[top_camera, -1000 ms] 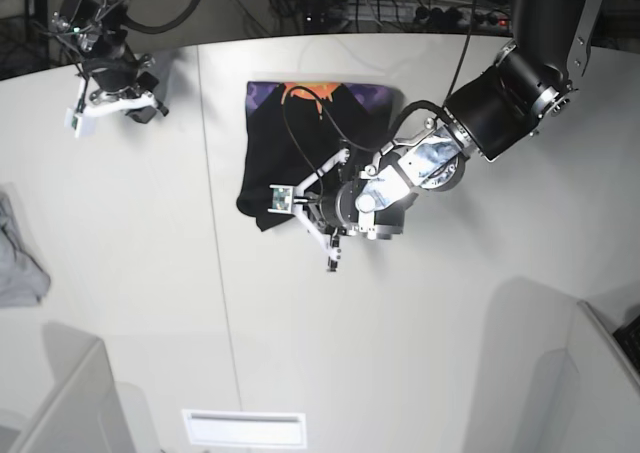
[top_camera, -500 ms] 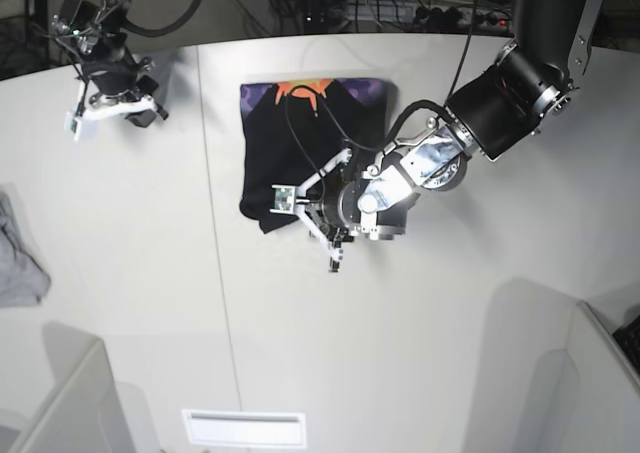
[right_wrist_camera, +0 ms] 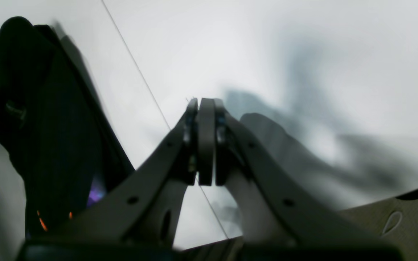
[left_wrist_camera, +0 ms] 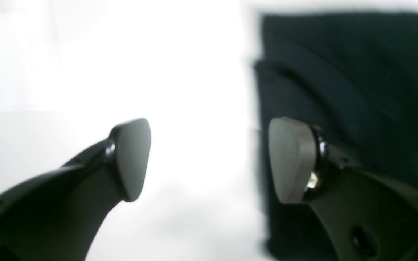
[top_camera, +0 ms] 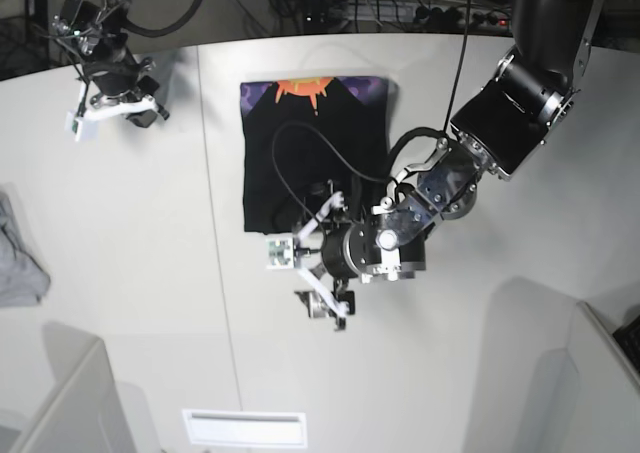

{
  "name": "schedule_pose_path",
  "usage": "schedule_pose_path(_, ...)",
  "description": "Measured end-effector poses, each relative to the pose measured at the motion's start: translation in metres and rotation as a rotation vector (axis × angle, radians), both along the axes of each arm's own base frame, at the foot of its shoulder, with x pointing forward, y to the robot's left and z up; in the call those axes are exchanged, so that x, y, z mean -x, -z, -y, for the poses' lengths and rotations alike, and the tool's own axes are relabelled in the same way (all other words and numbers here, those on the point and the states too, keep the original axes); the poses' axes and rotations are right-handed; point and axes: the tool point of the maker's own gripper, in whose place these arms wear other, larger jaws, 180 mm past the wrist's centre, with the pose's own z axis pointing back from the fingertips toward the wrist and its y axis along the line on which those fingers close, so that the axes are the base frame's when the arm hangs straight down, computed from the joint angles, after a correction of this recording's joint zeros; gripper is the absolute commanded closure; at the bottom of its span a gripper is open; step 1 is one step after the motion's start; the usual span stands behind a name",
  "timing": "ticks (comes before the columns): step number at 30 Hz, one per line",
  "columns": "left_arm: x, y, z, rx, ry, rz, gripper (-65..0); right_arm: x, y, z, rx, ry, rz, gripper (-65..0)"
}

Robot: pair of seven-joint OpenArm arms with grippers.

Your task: Fold the T-shirt properly

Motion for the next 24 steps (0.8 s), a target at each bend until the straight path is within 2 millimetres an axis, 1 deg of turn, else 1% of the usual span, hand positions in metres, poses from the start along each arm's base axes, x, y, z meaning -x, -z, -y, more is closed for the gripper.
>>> schedule_pose_path(1,-0.004,-0.015,-0.002,0.040,-0.025,0.032,-42.0,0.001,0.000,0.000,0.002,0.000,-0.001,0.0)
schedule_pose_path(2,-0.007,-0.027,-0.006,0.082,-0.059,0.057,-34.6,0.000,0.000,0.001,0.004,-0.001,0.000,0.0)
schedule_pose_path(3,-0.006,-0.034,-0.010,0.108,-0.073,0.070,-26.3,-0.002,-0.002,0.005,0.020,-0.001,0.013,0.0)
schedule_pose_path(4,-0.002,-0.037,-0.013,0.130,-0.085,0.075,-16.6,-0.004,-0.005,0.010,0.044,-0.002,0.029,0.0)
schedule_pose_path(5,0.003,-0.038,-0.017,0.146,-0.095,0.075,-4.9,-0.006,-0.008,0.017,0.067,0.001,0.046,0.0)
schedule_pose_path(6,0.010,-0.037,-0.021,0.149,-0.100,0.070,0.0,-0.006,-0.011,0.025,0.097,0.009,0.065,0.0)
schedule_pose_path(7,0.015,-0.037,-0.025,0.158,-0.113,0.071,0.0,-0.004,-0.012,0.030,0.118,0.011,0.069,0.0)
schedule_pose_path(9,0.025,-0.041,-0.030,0.200,-0.123,0.073,0.0,0.004,-0.015,0.034,0.142,0.006,0.067,0.0)
schedule_pose_path(10,0.031,-0.042,-0.035,0.220,-0.132,0.070,0.0,0.007,-0.017,0.035,0.153,0.004,0.070,0.0)
schedule_pose_path(13,0.037,-0.032,-0.071,0.182,-0.230,0.067,0.0,0.010,-0.026,0.044,0.213,-0.033,0.102,0.0)
schedule_pose_path(14,0.040,-0.031,-0.079,0.182,-0.250,0.069,0.0,0.011,-0.028,0.044,0.223,-0.058,0.112,0.0)
schedule_pose_path(15,0.042,-0.035,-0.082,0.217,-0.248,0.083,0.0,0.014,-0.027,0.041,0.226,-0.088,0.112,0.0)
schedule_pose_path(16,0.048,-0.039,-0.078,0.272,-0.221,0.087,0.0,0.019,-0.025,0.038,0.222,-0.107,0.106,0.0)
schedule_pose_path(17,0.055,-0.040,-0.076,0.317,-0.194,0.082,0.0,0.023,-0.024,0.036,0.220,-0.123,0.100,0.0)
schedule_pose_path(18,0.063,-0.038,-0.077,0.345,-0.172,0.075,0.0,0.029,-0.021,0.035,0.217,-0.129,0.084,0.0)
schedule_pose_path(19,0.073,-0.029,-0.083,0.338,-0.168,0.056,0.0,0.035,-0.019,0.035,0.218,-0.134,0.065,0.0)
schedule_pose_path(21,0.098,-0.005,-0.096,0.299,-0.160,-0.004,0.0,0.043,-0.017,0.033,0.221,-0.150,0.051,0.0)
schedule_pose_path(22,0.113,0.004,-0.098,0.305,-0.149,-0.038,0.0,0.046,-0.017,0.031,0.221,-0.167,0.052,0.0)
schedule_pose_path(24,0.140,0.015,-0.094,0.344,-0.119,-0.101,0.0,0.048,-0.020,0.027,0.226,-0.193,0.077,0.0)
